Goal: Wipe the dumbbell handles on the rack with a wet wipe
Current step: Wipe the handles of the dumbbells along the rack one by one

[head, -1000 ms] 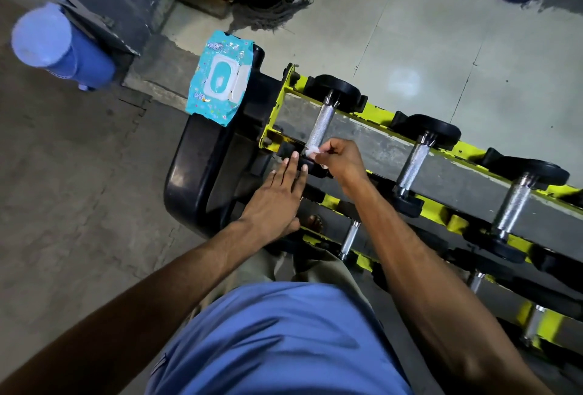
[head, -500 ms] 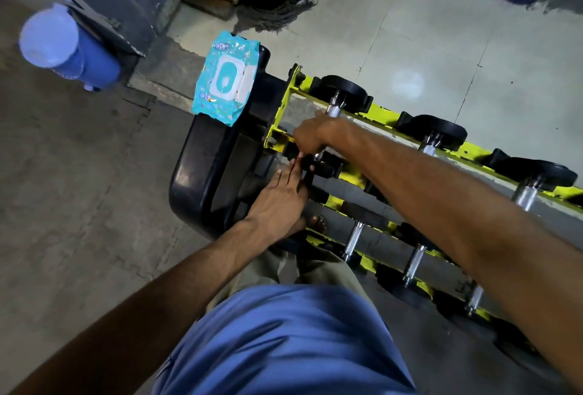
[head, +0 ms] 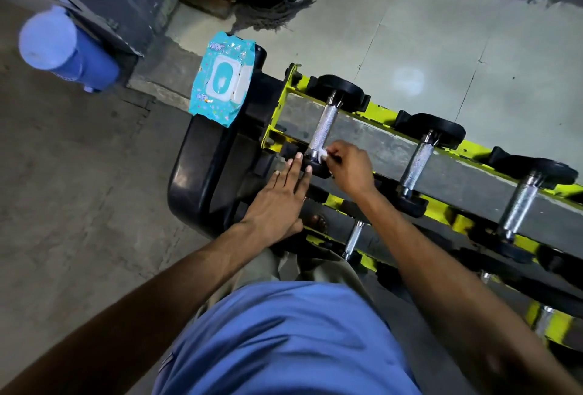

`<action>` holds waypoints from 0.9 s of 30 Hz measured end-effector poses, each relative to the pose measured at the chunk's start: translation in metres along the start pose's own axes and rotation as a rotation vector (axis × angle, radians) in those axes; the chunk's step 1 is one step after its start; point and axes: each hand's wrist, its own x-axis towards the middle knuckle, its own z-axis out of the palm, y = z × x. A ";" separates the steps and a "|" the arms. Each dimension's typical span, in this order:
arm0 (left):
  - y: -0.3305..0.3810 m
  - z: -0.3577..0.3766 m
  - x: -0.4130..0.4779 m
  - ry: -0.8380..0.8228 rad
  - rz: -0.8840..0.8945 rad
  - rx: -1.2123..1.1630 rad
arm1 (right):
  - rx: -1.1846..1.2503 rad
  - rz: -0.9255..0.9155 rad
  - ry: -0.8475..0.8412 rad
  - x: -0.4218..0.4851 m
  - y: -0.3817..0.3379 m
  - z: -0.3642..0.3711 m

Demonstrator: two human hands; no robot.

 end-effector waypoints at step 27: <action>-0.004 -0.001 -0.001 -0.048 0.001 0.064 | 1.353 0.760 0.120 0.085 -0.030 0.000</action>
